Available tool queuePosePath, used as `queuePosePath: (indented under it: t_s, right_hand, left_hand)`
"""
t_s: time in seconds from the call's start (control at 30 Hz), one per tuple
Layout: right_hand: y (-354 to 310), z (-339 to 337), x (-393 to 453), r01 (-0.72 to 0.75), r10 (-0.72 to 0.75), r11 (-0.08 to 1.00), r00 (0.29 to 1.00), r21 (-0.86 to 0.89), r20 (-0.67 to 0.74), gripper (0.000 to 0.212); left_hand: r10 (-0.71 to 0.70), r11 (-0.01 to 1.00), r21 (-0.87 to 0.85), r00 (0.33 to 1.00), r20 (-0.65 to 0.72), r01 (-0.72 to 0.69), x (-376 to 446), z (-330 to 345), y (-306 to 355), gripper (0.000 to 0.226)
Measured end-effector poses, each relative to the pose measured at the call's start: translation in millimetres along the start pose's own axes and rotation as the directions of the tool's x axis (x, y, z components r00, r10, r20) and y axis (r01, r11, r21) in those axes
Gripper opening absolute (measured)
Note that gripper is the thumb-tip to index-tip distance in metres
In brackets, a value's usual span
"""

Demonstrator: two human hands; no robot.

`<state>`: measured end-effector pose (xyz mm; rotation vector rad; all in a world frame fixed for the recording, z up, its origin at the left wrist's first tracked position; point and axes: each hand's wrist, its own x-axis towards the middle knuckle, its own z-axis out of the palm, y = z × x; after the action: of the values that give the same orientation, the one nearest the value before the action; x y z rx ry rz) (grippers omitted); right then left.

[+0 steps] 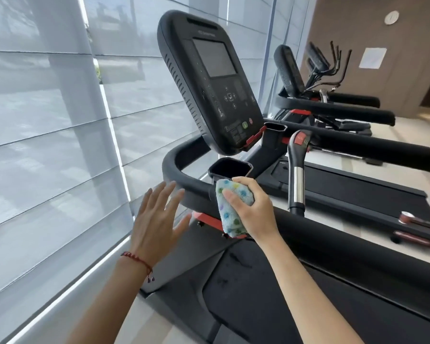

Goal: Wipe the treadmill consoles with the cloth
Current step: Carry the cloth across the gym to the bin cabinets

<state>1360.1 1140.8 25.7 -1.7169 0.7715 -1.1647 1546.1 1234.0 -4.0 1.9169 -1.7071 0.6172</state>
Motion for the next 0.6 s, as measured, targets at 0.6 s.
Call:
queuePosePath:
  t_s: [0.6]
  right_hand:
    - [58.1,-209.8,-260.4,-0.417,0.354,0.908,0.823,-0.048,-0.445,0.027]
  left_hand:
    - [0.35,0.912,-0.306,0.907,0.234,-0.273,-117.7,68.2,253.1,0.054]
